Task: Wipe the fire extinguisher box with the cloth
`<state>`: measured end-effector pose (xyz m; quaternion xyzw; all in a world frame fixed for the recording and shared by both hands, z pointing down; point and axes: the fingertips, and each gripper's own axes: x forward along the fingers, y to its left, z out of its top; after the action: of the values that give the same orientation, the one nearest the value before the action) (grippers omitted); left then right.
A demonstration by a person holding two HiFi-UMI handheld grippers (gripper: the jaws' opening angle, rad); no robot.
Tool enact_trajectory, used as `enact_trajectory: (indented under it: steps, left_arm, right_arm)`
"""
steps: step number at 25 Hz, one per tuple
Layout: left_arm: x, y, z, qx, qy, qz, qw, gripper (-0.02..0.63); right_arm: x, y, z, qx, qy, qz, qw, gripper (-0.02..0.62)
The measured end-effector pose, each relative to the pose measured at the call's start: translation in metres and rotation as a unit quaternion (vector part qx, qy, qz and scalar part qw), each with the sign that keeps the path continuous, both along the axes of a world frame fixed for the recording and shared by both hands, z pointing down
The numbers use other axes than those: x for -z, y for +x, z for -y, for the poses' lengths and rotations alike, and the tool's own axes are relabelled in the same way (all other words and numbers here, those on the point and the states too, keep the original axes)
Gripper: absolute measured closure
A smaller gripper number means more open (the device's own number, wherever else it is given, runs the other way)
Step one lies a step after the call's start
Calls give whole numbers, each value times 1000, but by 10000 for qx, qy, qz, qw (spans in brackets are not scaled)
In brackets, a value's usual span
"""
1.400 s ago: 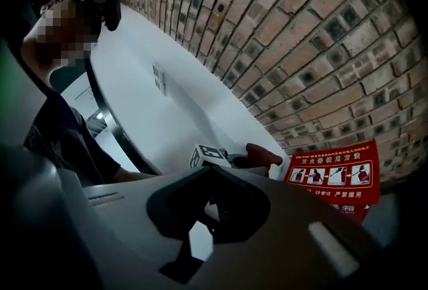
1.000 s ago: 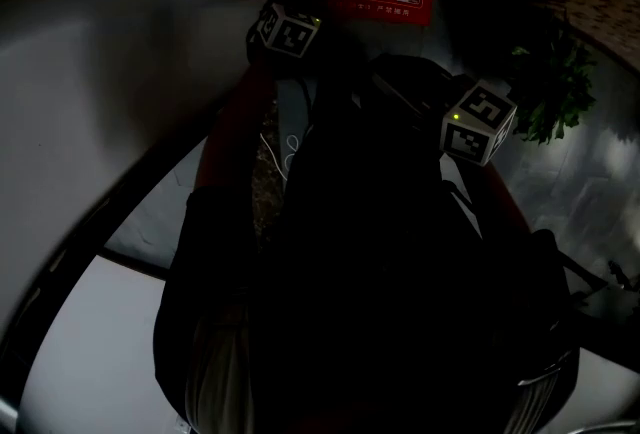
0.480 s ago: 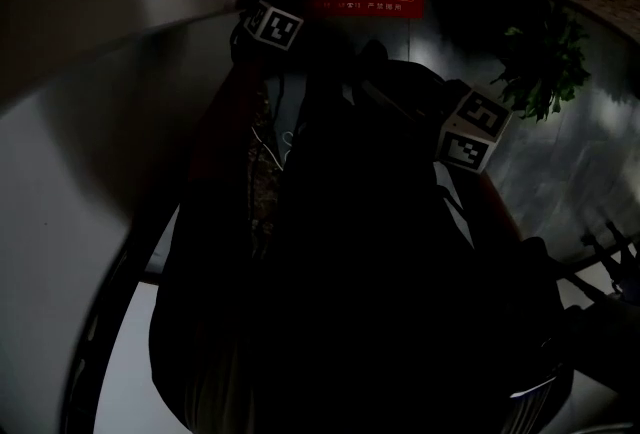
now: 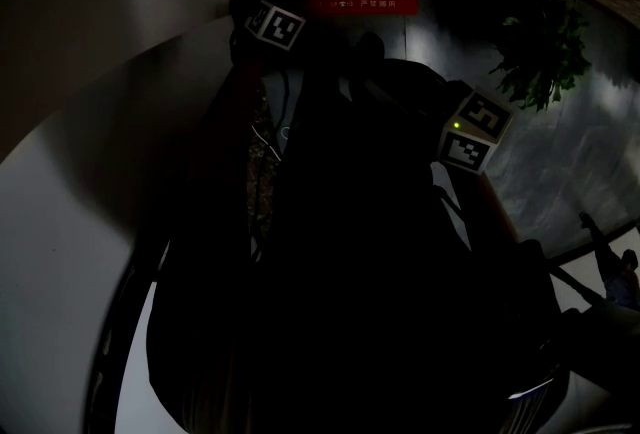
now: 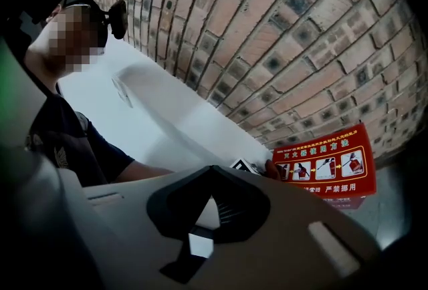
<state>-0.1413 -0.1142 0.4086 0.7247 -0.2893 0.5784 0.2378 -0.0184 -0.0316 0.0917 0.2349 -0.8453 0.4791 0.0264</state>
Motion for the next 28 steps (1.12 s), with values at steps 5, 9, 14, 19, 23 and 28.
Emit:
enact_trajectory:
  steps: [5,9,14,19,23,28]
  left_arm:
    - [1,12,3,-60,-47,-30,10000,506]
    - [0,30,4,-146,-43,-84,9998,506]
    - [-3,51,4,-273,-64,-129,9995,506]
    - [-2,71,5,-377,-57,-128,9992,506]
    - [-2,92,5,-467,-36,-191,9987,506]
    - [-2,122,0,-664,-124,-357,9971,506]
  right_arm:
    - [-7,10,7,-27,-29,-80,10000,595]
    - [-18,20,-1,123,-97,-213,9997,595]
    - [-18,32,7,-96,-103,-171,9998,595]
    - [-11,43,15,-303,24,-155,9994,595]
    - [-13,55,13,-358,69,-190,9992,595]
    - [-14,67,12,-397,122,-246,9988,595]
